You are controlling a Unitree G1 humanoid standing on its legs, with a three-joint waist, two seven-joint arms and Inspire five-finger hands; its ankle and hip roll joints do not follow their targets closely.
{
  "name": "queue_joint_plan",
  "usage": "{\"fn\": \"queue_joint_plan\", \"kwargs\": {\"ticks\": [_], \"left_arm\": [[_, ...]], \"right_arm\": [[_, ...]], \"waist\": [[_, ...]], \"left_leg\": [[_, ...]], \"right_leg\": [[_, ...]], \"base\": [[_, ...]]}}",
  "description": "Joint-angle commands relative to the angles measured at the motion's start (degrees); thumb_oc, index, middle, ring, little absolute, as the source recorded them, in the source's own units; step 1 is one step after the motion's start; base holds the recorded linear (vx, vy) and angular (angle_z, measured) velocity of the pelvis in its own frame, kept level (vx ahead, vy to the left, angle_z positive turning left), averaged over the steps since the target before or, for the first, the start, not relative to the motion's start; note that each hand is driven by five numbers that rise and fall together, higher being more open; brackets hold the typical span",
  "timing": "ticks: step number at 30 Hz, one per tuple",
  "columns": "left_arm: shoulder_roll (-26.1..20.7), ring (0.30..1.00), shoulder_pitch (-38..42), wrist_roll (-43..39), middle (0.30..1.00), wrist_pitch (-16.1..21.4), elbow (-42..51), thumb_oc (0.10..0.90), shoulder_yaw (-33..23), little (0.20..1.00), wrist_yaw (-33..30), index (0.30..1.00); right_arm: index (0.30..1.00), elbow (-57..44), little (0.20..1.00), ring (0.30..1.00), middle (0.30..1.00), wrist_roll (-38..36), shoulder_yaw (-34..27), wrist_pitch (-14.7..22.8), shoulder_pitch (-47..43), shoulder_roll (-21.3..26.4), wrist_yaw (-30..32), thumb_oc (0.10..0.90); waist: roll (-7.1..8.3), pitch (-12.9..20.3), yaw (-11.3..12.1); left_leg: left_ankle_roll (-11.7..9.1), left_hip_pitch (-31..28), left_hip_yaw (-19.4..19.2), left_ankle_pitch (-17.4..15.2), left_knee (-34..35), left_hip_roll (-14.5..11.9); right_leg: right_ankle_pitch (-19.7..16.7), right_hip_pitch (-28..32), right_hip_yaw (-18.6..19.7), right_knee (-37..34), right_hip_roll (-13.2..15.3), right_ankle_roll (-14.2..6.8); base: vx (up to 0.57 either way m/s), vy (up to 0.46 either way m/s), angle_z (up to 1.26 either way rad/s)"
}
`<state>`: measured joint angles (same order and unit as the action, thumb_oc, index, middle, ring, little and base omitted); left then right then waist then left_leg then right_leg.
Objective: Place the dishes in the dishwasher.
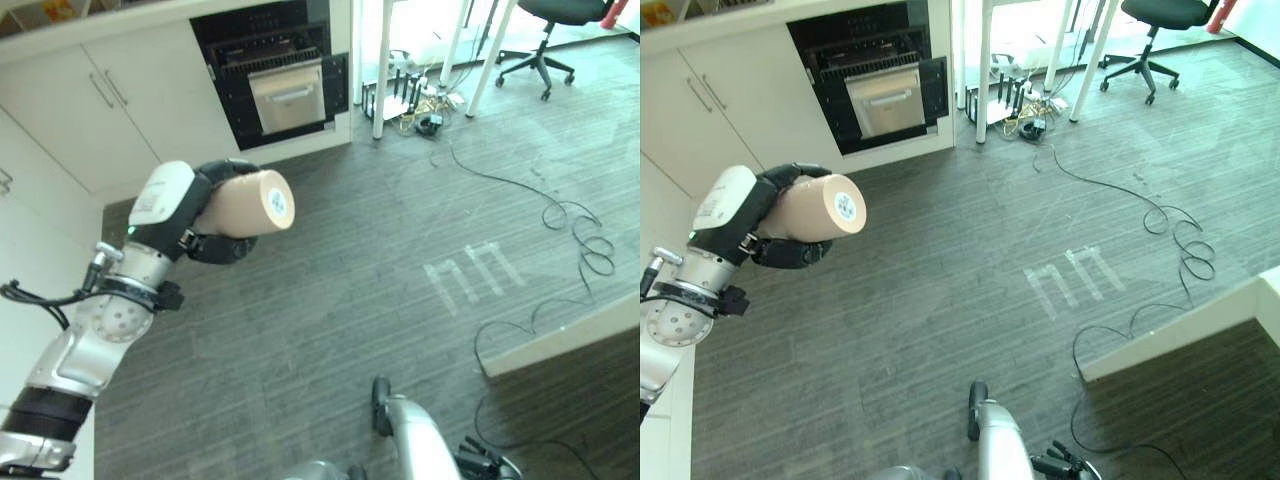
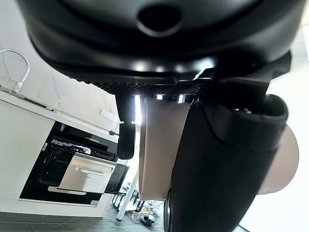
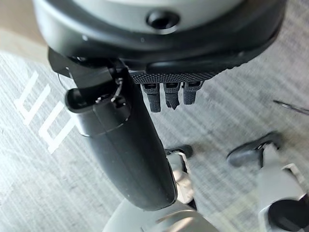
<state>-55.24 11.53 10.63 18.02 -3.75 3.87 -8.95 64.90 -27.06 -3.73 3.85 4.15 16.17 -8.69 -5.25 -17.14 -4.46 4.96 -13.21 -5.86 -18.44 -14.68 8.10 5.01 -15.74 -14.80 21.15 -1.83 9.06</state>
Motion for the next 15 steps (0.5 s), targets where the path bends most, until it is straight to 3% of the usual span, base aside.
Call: {"fn": "queue_joint_plan", "kwargs": {"ticks": [1, 2, 3, 4, 5, 7, 8, 9, 10, 12, 13, 15], "left_arm": [[-1.5, 0.3, 3.4, 0.7, 0.3, 3.6, 6.8, 0.4, -10.4, 0.3, -3.9, 0.3], [-1.3, 0.3, 2.5, 0.6, 0.3, 3.8, 6.9, 0.4, -11.1, 0.3, -4.2, 0.3], [-1.3, 0.3, 1.8, 0.2, 0.3, 4.1, 7.3, 0.4, -11.8, 0.3, -4.4, 0.3], [-1.3, 0.3, 1.6, -0.1, 0.3, 4.4, 7.5, 0.4, -12.1, 0.3, -4.3, 0.3], [-1.2, 0.3, 1.0, -1.3, 0.3, 5.3, 7.8, 0.4, -13.0, 0.3, -3.4, 0.3], [-0.6, 0.3, 1.0, -1.8, 0.3, 5.8, 8.0, 0.4, -13.6, 0.3, -2.1, 0.3], [-0.3, 0.3, 1.0, -2.0, 0.3, 5.7, 8.1, 0.4, -13.9, 0.3, -1.6, 0.3], [0.0, 0.3, 0.5, -1.7, 0.3, 6.0, 7.8, 0.4, -14.2, 0.3, -1.8, 0.3], [0.4, 0.3, -0.5, -1.3, 0.3, 6.6, 7.5, 0.4, -14.6, 0.3, -2.6, 0.3], [1.1, 0.3, -2.0, -0.7, 0.3, 6.0, 8.0, 0.4, -15.1, 0.3, -4.5, 0.3], [1.5, 0.3, -2.7, -0.2, 0.3, 6.1, 8.1, 0.4, -15.4, 0.3, -5.0, 0.3], [3.6, 0.3, -4.6, 1.5, 0.3, 6.6, 7.9, 0.4, -16.0, 0.3, -5.6, 0.3]], "right_arm": [[0.9, -3.0, 0.9, 0.9, 0.9, 1.3, 1.8, 1.9, -0.1, 3.5, 0.6, 0.8], [0.9, -3.8, 0.9, 0.9, 0.9, 2.3, 2.3, 2.1, 0.0, 4.1, 0.6, 0.8], [0.9, -4.9, 0.9, 0.9, 0.9, 2.3, 2.8, 2.1, 0.2, 4.9, 0.9, 0.8], [0.9, -5.1, 0.9, 0.9, 0.9, 2.1, 2.8, 2.4, 0.3, 5.3, 1.0, 0.8], [0.9, -4.3, 0.9, 0.9, 0.9, 2.1, 2.2, 3.7, 0.5, 6.0, 0.8, 0.8], [0.9, -3.2, 0.9, 0.9, 0.9, 1.9, 1.8, 4.8, 0.5, 6.5, 0.4, 0.8], [0.9, -2.6, 0.9, 0.9, 0.9, 2.1, 1.6, 5.5, 0.1, 6.9, 0.0, 0.8], [0.9, -2.0, 0.9, 0.9, 0.9, 2.8, 1.7, 6.0, -0.5, 7.1, -0.4, 0.8], [0.9, -1.9, 0.9, 0.9, 0.9, 4.3, 1.9, 6.3, -1.2, 7.2, -0.5, 0.8], [0.9, -2.4, 0.9, 0.9, 0.9, 5.8, 3.1, 6.4, -2.0, 7.2, 0.0, 0.8], [0.9, -2.3, 0.9, 0.9, 0.9, 6.0, 3.6, 6.3, -2.2, 7.1, 0.3, 0.8], [0.9, -1.5, 0.9, 0.9, 0.9, 6.8, 4.4, 6.1, -2.0, 6.4, 1.2, 0.8]], "waist": [[0.3, 4.3, 0.7], [0.24, 4.6, 0.9], [0.18, 4.5, 0.9], [0.19, 4.3, 0.9], [0.43, 3.6, 1.2], [0.3, 3.0, 1.7], [-0.09, 2.1, 2.4], [0.02, 1.5, 3.0], [0.03, 1.2, 3.5], [0.17, 0.7, 4.5], [0.14, 0.7, 5.0], [-0.06, 1.4, 5.8]], "left_leg": [[-0.8, 3.2, -0.4, -2.0, -2.5, -5.4], [-2.8, 1.5, -0.6, 2.9, -2.6, -5.9], [-5.5, 3.9, -1.6, 9.2, -10.9, -7.6], [-6.5, 6.6, -2.0, 11.3, -16.4, -8.3], [-7.7, 13.1, -3.2, 13.9, -28.0, -9.6], [-8.4, 18.1, -3.8, 14.0, -33.5, -11.0], [-7.9, 22.2, -3.9, 12.2, -33.1, -9.3], [-6.6, 24.3, -4.8, 12.5, -29.9, -8.1], [-6.7, 23.9, -5.0, 11.5, -22.6, -8.2], [-7.0, 25.2, -4.0, 16.9, -8.9, -7.6], [-7.4, 25.5, -3.0, 18.5, -3.6, -7.8], [-8.7, 31.5, -2.3, 16.9, -2.5, -10.9]], "right_leg": [[2.9, 6.8, 3.3, -4.0, 5.6, -13.8], [4.0, 7.6, 3.1, -4.0, 5.4, -12.7], [5.5, 8.8, 2.9, -4.0, 4.9, -10.7], [6.3, 9.5, 2.8, -4.0, 4.6, -9.7], [7.7, 11.7, 2.8, -4.0, 4.2, -8.0], [9.3, 14.0, 2.1, -4.0, 3.7, -7.2], [9.8, 15.4, 1.8, -4.0, 3.6, -7.2], [9.2, 15.5, 1.8, -4.0, 4.0, -7.4], [10.7, 17.2, 3.0, -4.0, 3.8, -8.2], [11.0, 18.2, 4.7, -4.0, 3.6, -8.4], [11.4, 18.8, 5.2, -4.0, 3.5, -8.7], [14.0, 22.4, 4.6, -4.0, 3.7, -9.3]], "base": [[0.56, -0.359, -0.12], [0.56, -0.436, -0.22], [0.45, -0.414, -0.33], [0.43, -0.477, -0.07], [0.41, -0.391, 0.09], [0.36, -0.296, 0.38], [0.22, -0.138, 0.34], [0.4, -0.065, -0.48], [0.42, -0.008, -1.08], [0.41, 0.033, -1.37], [0.4, 0.082, -1.37], [0.72, 0.167, -0.43]]}}
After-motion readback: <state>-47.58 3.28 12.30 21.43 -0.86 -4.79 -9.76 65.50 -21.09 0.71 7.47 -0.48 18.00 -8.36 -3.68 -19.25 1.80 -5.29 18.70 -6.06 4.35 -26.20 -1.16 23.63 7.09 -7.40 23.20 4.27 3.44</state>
